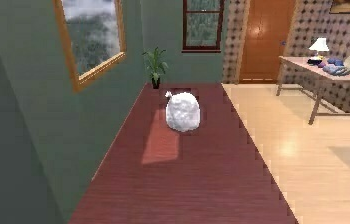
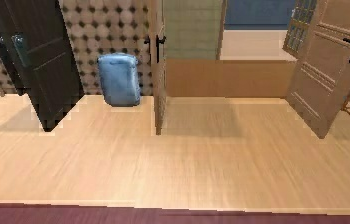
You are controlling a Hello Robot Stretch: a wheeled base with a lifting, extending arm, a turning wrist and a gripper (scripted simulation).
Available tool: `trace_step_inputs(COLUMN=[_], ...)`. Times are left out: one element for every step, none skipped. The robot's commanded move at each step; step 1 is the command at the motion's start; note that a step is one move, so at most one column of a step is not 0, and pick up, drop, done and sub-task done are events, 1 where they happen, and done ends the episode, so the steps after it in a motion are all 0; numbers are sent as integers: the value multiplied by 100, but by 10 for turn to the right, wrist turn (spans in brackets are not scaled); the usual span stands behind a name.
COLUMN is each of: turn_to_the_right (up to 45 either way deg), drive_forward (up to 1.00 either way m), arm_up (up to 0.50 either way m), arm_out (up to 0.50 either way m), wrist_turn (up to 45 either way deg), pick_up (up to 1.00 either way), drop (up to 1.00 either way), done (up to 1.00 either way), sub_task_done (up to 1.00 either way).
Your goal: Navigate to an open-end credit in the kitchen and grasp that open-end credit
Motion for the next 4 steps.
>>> trace_step_inputs(turn_to_the_right=[-450, -450, -450, -150], drive_forward=[0, 0, 0, 0], arm_up=[0, 0, 0, 0], arm_out=[0, 0, 0, 0], wrist_turn=[0, 0, 0, 0], pick_up=[0, 0, 0, 0], drop=[0, 0, 0, 0], done=[0, 0, 0, 0], sub_task_done=[0, 0, 0, 0])
